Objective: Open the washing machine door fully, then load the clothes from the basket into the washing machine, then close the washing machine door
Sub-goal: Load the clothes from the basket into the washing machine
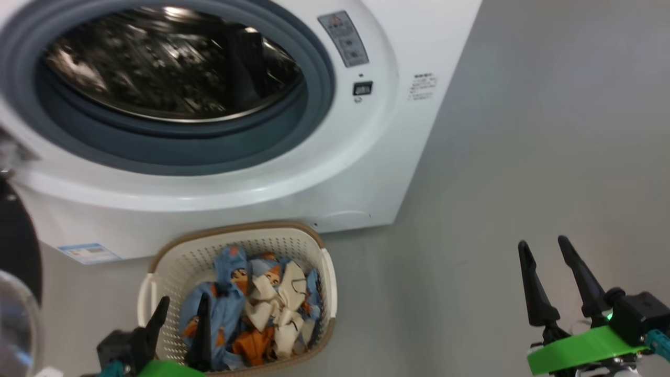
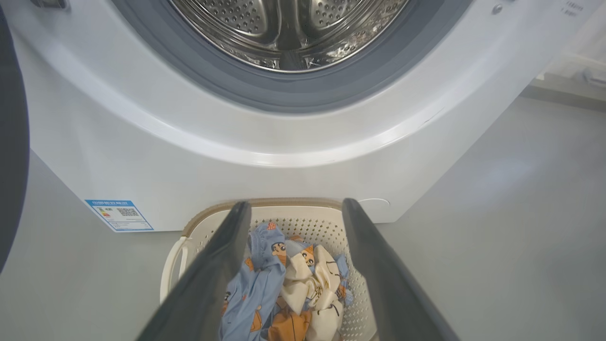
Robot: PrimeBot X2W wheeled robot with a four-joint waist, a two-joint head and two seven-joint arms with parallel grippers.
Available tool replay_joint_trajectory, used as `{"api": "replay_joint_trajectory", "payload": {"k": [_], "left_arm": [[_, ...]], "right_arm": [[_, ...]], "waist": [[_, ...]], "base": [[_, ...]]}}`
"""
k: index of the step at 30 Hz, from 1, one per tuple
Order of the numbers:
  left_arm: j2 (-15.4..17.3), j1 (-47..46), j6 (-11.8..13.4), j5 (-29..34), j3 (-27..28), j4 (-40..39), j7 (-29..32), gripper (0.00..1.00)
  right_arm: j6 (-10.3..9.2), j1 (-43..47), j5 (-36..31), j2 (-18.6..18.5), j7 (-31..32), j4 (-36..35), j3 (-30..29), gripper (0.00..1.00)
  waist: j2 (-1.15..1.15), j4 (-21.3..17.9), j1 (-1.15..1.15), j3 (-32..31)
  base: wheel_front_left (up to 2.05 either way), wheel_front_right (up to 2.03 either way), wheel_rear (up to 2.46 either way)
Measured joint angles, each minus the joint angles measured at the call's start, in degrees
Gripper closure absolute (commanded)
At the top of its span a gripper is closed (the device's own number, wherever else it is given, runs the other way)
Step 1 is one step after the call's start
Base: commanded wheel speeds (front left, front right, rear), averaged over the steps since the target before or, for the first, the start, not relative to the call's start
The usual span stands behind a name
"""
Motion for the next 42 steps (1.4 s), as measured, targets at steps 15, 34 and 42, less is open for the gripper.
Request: {"api": "replay_joint_trajectory", "payload": {"k": [15, 34, 42], "left_arm": [[3.82, -14.04, -1.51, -2.40, 0.44, 15.44, 8.38, 0.00], [7.19, -30.05, -1.65, -2.42, 1.16, 38.17, 7.06, 0.00], [9.02, -35.01, 0.99, -1.29, 0.56, 44.52, 4.71, 0.00]], "right_arm": [[0.00, -8.20, 0.24, 1.70, -0.01, -1.57, 3.19, 0.00], [0.00, -13.75, 0.25, 2.33, -0.25, -3.46, 5.24, 0.00], [0.00, -14.95, 0.25, 2.42, -0.30, -4.22, 5.27, 0.00]], "waist": [[0.00, -5.92, 0.00, 12.26], [0.00, -11.24, 0.00, 25.57], [0.00, -11.37, 0.00, 27.30]], "base": [[0.00, 0.00, 0.00], [0.00, 0.00, 0.00], [0.00, 0.00, 0.00]]}}
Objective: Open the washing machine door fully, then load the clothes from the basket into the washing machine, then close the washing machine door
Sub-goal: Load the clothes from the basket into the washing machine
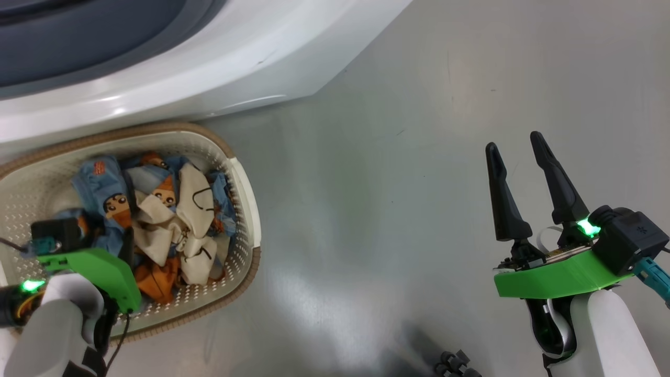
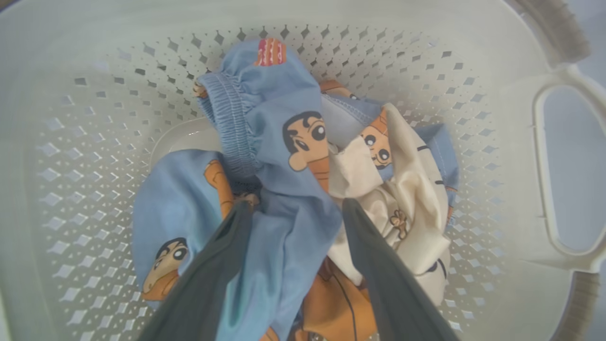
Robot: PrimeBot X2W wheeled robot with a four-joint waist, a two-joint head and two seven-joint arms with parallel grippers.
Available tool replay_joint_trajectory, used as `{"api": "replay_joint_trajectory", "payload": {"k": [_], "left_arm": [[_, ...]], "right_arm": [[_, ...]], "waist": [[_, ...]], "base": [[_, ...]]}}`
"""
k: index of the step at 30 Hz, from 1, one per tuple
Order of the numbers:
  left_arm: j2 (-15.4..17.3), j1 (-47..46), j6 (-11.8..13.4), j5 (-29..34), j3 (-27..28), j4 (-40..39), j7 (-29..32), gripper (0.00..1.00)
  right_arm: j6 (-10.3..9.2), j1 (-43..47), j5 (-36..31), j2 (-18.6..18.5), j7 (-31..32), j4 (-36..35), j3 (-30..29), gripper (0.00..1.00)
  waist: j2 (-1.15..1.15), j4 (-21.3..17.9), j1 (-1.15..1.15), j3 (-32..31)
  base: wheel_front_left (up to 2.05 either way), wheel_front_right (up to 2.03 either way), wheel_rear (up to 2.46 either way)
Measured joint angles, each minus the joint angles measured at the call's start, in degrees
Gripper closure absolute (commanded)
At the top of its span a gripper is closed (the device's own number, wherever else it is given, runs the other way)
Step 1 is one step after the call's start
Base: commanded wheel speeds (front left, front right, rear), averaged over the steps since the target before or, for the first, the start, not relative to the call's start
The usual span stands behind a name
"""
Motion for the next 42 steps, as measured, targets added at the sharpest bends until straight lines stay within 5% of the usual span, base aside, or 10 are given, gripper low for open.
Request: {"api": "replay_joint_trajectory", "payload": {"k": [25, 28, 30, 42], "left_arm": [[1.67, -12.25, 3.23, 3.33, -4.02, 13.90, -2.42, 0.00], [1.71, -13.30, 3.50, 4.13, -4.86, 15.15, -2.71, 0.55], [1.70, -13.84, 3.74, 4.38, -5.33, 15.89, -3.26, 1.00], [-0.22, -14.34, 4.39, 4.25, -5.70, 18.11, -8.61, 1.00]], "right_arm": [[0.00, -1.55, 0.98, 0.08, -0.11, -1.42, 0.11, 0.00], [0.00, -2.03, 1.05, 0.07, -0.11, -1.60, 0.11, 0.00], [0.00, -2.02, 1.05, 0.07, -0.11, -1.63, 0.10, 0.00], [0.00, -2.02, 1.03, -0.56, -0.11, -0.99, -0.10, 0.00]], "waist": [[0.00, 0.03, 0.00, 6.44], [0.00, 0.09, 0.00, 7.08], [0.00, 0.21, 0.00, 7.30], [0.00, 1.92, 0.00, 5.05]], "base": [[0.00, 0.00, 0.00], [0.00, 0.00, 0.00], [0.00, 0.00, 0.00], [0.00, 0.00, 0.00]]}}
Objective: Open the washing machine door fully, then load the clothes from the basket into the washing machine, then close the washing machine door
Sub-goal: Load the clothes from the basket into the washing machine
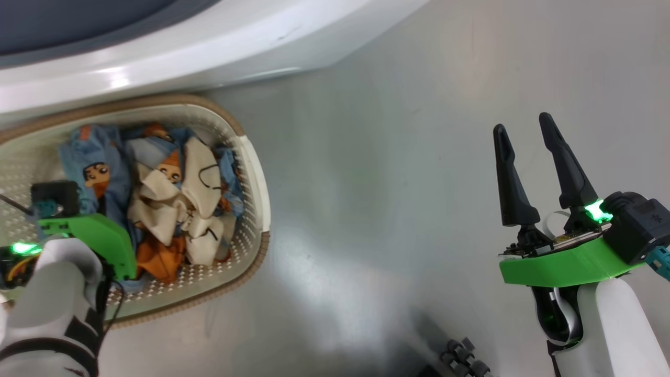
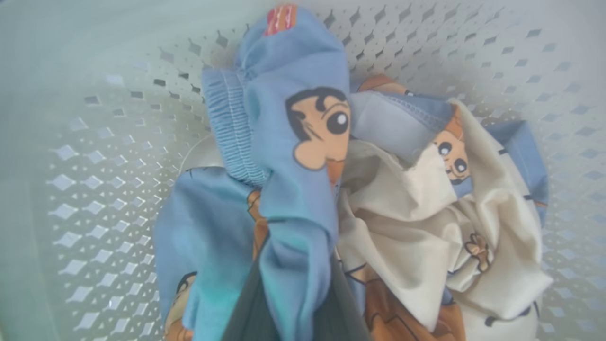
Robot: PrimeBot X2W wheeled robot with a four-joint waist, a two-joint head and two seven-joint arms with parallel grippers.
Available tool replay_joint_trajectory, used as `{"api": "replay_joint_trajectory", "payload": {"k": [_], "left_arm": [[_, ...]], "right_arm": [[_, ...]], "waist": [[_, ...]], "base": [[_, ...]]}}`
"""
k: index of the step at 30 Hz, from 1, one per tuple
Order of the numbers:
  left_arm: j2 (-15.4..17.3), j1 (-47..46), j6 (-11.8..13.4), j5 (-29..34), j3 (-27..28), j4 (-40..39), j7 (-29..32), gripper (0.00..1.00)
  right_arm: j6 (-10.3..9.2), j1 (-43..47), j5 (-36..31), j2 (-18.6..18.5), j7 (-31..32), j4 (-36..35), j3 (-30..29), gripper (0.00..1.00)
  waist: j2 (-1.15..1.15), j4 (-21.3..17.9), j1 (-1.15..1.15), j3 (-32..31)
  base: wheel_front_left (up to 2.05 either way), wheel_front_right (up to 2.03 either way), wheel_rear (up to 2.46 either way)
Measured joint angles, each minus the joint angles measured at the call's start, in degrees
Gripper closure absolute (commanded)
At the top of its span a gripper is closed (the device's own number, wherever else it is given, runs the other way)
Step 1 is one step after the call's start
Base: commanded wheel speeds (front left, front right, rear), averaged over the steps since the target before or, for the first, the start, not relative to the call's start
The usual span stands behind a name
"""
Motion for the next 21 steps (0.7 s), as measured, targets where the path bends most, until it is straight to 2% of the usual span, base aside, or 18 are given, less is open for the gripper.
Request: {"api": "replay_joint_trajectory", "payload": {"k": [9, 21], "left_arm": [[-2.92, 5.98, -0.34, -2.53, 0.60, -5.83, -2.37, 1.00], [-6.12, 23.56, -0.14, -3.82, 3.34, -26.04, -2.38, 1.00]], "right_arm": [[0.00, 0.44, -0.15, -0.89, 0.00, 1.03, -0.79, 0.00], [0.00, 7.30, -0.57, -2.42, 0.00, 2.86, -1.49, 0.00]], "waist": [[0.00, 2.49, 0.00, -5.60], [0.00, 6.28, -0.01, -16.64]], "base": [[0.00, 0.00, 0.00], [0.00, 0.00, 0.00]]}}
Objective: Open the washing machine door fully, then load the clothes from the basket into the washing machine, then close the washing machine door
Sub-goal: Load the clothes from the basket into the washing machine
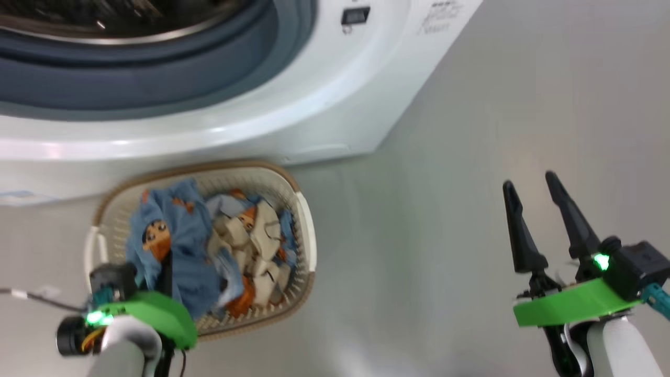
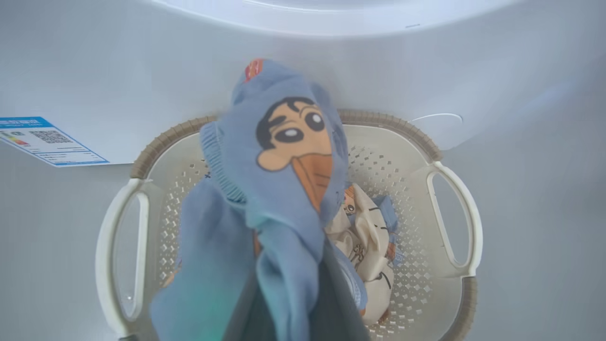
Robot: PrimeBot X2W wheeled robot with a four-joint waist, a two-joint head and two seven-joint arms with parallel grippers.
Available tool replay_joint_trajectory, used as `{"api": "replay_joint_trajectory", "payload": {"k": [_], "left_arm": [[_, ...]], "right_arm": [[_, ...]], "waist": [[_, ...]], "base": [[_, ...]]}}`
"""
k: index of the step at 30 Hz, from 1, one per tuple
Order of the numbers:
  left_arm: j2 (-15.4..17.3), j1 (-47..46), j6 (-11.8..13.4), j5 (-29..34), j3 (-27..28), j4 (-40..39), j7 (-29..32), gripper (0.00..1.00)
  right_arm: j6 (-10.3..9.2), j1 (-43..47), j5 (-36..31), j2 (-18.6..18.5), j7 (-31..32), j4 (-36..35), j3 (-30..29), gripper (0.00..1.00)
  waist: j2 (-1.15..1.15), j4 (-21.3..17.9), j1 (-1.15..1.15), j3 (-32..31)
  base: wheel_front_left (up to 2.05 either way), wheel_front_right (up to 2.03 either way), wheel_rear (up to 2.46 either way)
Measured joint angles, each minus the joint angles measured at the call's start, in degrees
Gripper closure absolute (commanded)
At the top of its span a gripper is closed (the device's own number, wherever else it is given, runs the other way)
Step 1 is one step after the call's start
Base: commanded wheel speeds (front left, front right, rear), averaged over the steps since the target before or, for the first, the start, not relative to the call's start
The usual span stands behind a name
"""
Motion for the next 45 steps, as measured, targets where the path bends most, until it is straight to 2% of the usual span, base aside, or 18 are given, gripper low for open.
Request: {"api": "replay_joint_trajectory", "payload": {"k": [16, 36, 45], "left_arm": [[-1.27, 12.02, 0.51, -1.35, 0.89, -15.72, 0.00, 1.00], [-2.60, 29.66, 1.35, -1.27, 2.87, -34.44, 0.00, 1.00], [-2.65, 34.20, 1.51, -0.91, 3.15, -38.95, 0.00, 1.00]], "right_arm": [[0.00, 4.63, 0.00, -1.16, 0.00, 0.47, -0.08, 0.00], [0.00, 15.08, 0.00, -1.33, 0.00, 2.31, -0.55, 0.00], [0.00, 17.68, 0.00, -1.41, 0.00, 2.58, -1.71, 0.00]], "waist": [[0.00, 4.02, 0.00, -11.17], [0.00, 5.73, 0.00, -25.23], [0.00, 6.19, 0.00, -29.42]], "base": [[0.00, 0.00, 0.00], [0.00, 0.00, 0.00], [0.00, 0.00, 0.00]]}}
